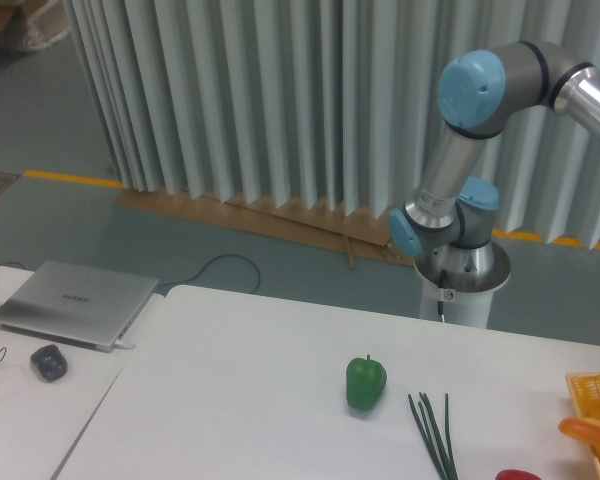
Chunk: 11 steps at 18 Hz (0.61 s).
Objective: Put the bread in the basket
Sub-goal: 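Open the gripper to release the bread in the basket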
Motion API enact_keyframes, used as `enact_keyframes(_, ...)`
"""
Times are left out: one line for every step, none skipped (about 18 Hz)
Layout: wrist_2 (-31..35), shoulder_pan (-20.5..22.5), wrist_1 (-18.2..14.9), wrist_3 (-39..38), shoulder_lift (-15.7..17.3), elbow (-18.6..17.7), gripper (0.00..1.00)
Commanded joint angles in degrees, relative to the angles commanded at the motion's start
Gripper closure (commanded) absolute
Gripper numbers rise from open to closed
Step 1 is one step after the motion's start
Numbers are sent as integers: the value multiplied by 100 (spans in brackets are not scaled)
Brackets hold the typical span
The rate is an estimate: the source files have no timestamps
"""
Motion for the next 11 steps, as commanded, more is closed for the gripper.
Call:
enact_keyframes(9, -9, 0, -9, 0, -9, 0)
enact_keyframes(9, -9, 0, -9, 0, -18, 0)
enact_keyframes(17, -9, -9, -9, -9, -18, 0)
enact_keyframes(9, 0, -9, 0, -9, -18, 0)
enact_keyframes(17, -9, -9, -9, -9, -18, 0)
enact_keyframes(26, -9, -18, -9, -9, -26, 0)
enact_keyframes(26, -9, -9, -9, -9, -26, 0)
enact_keyframes(26, -9, -9, -9, 0, -26, 0)
enact_keyframes(26, -9, -18, -9, 0, -26, 0)
enact_keyframes(26, -9, -9, -9, 9, -26, 0)
enact_keyframes(26, -17, -9, 0, 0, -35, 0)
